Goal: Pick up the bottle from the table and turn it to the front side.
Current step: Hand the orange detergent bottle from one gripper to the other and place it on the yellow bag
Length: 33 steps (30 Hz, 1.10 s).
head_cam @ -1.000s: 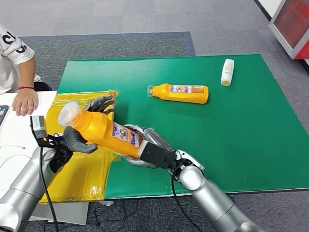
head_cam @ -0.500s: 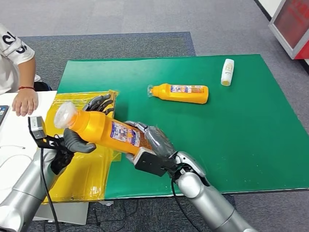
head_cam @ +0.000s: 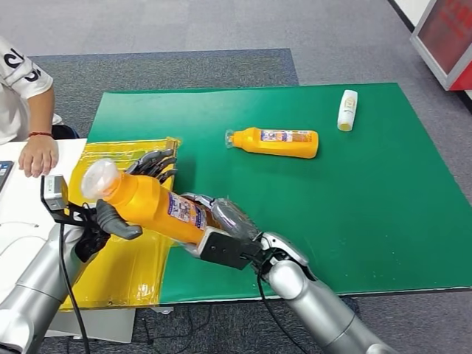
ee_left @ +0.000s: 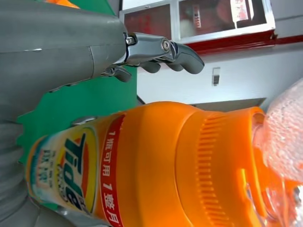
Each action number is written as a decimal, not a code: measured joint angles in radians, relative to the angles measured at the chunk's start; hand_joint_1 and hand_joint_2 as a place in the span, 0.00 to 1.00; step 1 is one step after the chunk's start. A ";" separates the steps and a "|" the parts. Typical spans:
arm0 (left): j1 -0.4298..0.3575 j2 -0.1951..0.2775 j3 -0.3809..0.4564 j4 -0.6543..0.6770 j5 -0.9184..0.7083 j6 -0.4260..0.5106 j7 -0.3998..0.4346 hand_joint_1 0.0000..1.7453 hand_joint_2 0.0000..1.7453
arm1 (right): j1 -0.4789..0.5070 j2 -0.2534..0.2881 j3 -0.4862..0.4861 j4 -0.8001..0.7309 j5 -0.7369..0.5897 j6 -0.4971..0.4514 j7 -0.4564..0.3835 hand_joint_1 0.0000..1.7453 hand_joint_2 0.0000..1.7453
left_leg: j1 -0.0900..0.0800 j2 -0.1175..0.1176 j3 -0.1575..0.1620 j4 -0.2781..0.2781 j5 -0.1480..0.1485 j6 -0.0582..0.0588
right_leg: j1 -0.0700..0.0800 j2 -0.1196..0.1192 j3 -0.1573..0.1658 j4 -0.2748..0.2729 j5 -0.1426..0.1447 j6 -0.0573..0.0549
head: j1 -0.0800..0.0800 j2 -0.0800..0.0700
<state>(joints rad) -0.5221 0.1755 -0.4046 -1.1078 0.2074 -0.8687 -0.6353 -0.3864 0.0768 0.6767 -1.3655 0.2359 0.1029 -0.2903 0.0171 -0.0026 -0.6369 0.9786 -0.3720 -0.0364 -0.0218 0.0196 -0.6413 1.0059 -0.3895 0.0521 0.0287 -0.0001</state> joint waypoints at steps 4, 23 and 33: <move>-0.021 0.004 -0.021 0.016 0.010 -0.023 -0.009 0.00 1.00 | -0.015 0.000 0.010 0.013 -0.006 0.008 -0.001 1.00 1.00 | 0.000 0.000 0.000 0.000 0.000 0.000 | 0.000 0.000 0.000 0.000 0.000 0.000 | 0.000 0.000; -0.033 0.005 -0.062 0.070 0.157 -0.075 0.084 0.00 1.00 | -0.022 0.009 0.026 0.034 0.105 -0.126 0.013 1.00 1.00 | 0.000 0.000 0.000 0.000 0.000 0.000 | 0.000 0.000 0.000 0.000 0.000 0.000 | 0.000 0.000; -0.033 0.006 -0.067 0.071 0.183 -0.075 0.122 0.00 1.00 | -0.009 0.015 0.027 0.034 0.161 -0.180 0.041 1.00 1.00 | 0.000 0.000 0.000 0.000 0.000 0.000 | 0.000 0.000 0.000 0.000 0.000 0.000 | 0.000 0.000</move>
<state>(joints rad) -0.5547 0.1811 -0.4717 -1.0372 0.3902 -0.9433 -0.5132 -0.3952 0.0915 0.7034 -1.3316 0.3966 -0.0770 -0.2493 0.0171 -0.0025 -0.6370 0.9786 -0.3720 -0.0364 -0.0217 0.0196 -0.6415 1.0059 -0.3896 0.0520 0.0287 0.0000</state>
